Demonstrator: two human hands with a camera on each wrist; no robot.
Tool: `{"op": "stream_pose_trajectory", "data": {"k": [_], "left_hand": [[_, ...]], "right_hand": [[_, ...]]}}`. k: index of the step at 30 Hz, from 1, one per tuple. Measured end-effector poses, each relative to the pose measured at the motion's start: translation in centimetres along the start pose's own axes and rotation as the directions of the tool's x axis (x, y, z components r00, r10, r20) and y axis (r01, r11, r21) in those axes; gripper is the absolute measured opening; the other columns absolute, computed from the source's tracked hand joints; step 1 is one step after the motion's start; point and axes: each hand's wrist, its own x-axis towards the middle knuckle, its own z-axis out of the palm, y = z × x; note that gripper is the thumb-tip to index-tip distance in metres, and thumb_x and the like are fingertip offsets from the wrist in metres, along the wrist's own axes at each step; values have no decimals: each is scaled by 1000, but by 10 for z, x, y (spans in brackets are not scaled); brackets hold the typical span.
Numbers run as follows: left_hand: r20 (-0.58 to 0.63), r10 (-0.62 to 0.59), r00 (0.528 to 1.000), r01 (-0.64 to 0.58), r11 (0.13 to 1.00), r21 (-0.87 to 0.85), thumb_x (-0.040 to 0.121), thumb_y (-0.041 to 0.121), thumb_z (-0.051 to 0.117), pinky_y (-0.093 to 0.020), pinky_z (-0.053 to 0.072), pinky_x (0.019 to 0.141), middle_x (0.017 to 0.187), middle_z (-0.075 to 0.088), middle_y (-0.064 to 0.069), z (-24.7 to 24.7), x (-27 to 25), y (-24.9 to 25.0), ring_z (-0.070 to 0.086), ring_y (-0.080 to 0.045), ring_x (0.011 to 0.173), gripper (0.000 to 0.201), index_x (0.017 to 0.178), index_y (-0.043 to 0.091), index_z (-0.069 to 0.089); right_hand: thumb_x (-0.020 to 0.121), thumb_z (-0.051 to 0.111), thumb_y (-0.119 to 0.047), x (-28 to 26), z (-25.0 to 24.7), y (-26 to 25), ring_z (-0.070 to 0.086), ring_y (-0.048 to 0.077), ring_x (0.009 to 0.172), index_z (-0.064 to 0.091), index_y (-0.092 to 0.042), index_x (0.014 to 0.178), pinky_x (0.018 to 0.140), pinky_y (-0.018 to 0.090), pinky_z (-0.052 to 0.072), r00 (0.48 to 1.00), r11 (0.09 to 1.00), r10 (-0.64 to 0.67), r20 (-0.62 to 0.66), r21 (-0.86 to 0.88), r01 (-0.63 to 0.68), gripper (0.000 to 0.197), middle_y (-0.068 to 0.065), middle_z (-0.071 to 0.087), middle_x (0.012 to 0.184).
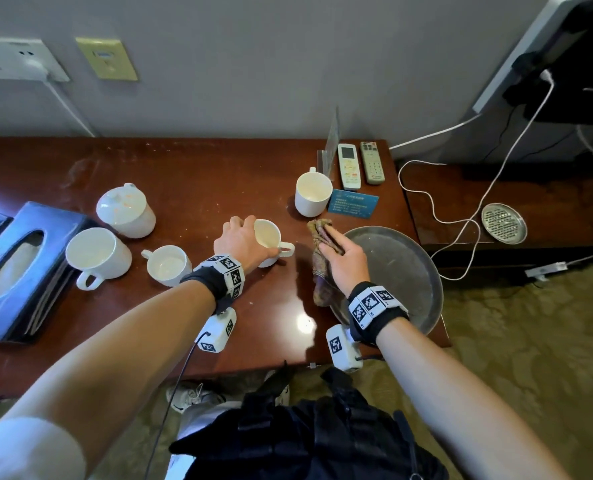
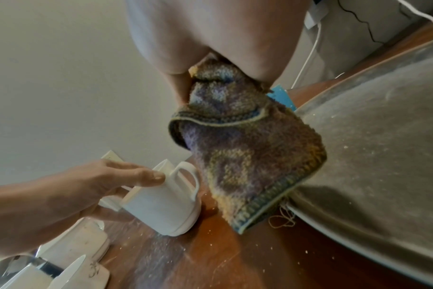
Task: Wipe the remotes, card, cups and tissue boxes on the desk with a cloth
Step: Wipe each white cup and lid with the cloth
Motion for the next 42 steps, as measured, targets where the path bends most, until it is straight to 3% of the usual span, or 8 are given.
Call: {"op": "stream_pose_trajectory", "data": {"k": [7, 12, 17, 20, 27, 33, 39, 42], "left_hand": [[29, -60, 998, 63, 991, -122, 75, 71, 68, -46, 51, 93, 138, 42, -8, 1, -4, -5, 53, -30, 120, 92, 145, 22, 35], [42, -78, 996, 86, 960, -267, 85, 68, 58, -43, 50, 96, 138, 49, -7, -11, -28, -47, 59, -26, 113, 71, 141, 29, 43], [130, -187, 974, 217, 935, -279, 87, 45, 70, -36, 52, 92, 116, 67, 0, -8, -62, -98, 63, -21, 102, 38, 120, 29, 63], [228, -205, 952, 245, 955, -167, 85, 35, 72, -33, 50, 87, 117, 67, 0, 4, -76, -119, 61, -21, 102, 30, 114, 30, 66], [318, -105, 942, 58, 986, 154, 88, 40, 68, -31, 39, 74, 119, 59, -1, 20, -83, -129, 50, -19, 91, 28, 113, 31, 60], [321, 21, 947, -109, 959, 262, 93, 45, 61, -30, 40, 72, 121, 55, -1, 16, -75, -117, 60, -24, 98, 32, 120, 28, 58], [272, 89, 958, -158, 957, 245, 92, 39, 62, -30, 42, 69, 119, 56, -1, 6, -65, -100, 57, -22, 89, 32, 117, 19, 61], [189, 119, 975, -153, 972, 180, 89, 38, 65, -29, 38, 68, 118, 55, 0, -7, -59, -88, 52, -18, 83, 31, 112, 18, 62]], "right_hand": [[94, 62, -15, 9, 18, -1, 50, 10, 127, 59, -22, 135, 110, 24, 35, 997, 997, -34, 72, -63, 38, 42, -6, 58, 137], [95, 61, -17, 11, 45, 4, 52, 9, 124, 59, -23, 134, 107, 23, 37, 995, 997, -58, 80, -49, 62, 40, -7, 60, 135], [95, 60, -21, 14, 68, 15, 53, 10, 125, 60, -24, 134, 108, 25, 38, 997, 997, -57, 50, -54, 60, 39, -6, 60, 135], [95, 59, -16, 16, 73, 15, 53, 10, 124, 60, -19, 133, 108, 23, 37, 998, 998, -64, 22, -26, 65, 38, -4, 61, 134], [95, 58, -17, 19, 73, 18, 53, 12, 125, 62, -21, 132, 112, 31, 38, 995, 992, -95, 1, -77, 95, 37, -3, 62, 133], [97, 57, -21, 19, 76, 22, 52, 15, 128, 61, -25, 133, 112, 35, 39, 995, 985, -104, -4, -142, 103, 37, -3, 60, 136], [97, 58, -19, 23, 68, 14, 53, 12, 125, 62, -23, 131, 107, 22, 36, 995, 984, -93, 42, -146, 98, 35, -5, 62, 133], [95, 59, -23, 35, 66, 13, 54, 17, 125, 64, -24, 129, 108, 25, 36, 994, 974, -85, 70, -205, 98, 34, -5, 63, 131]]}}
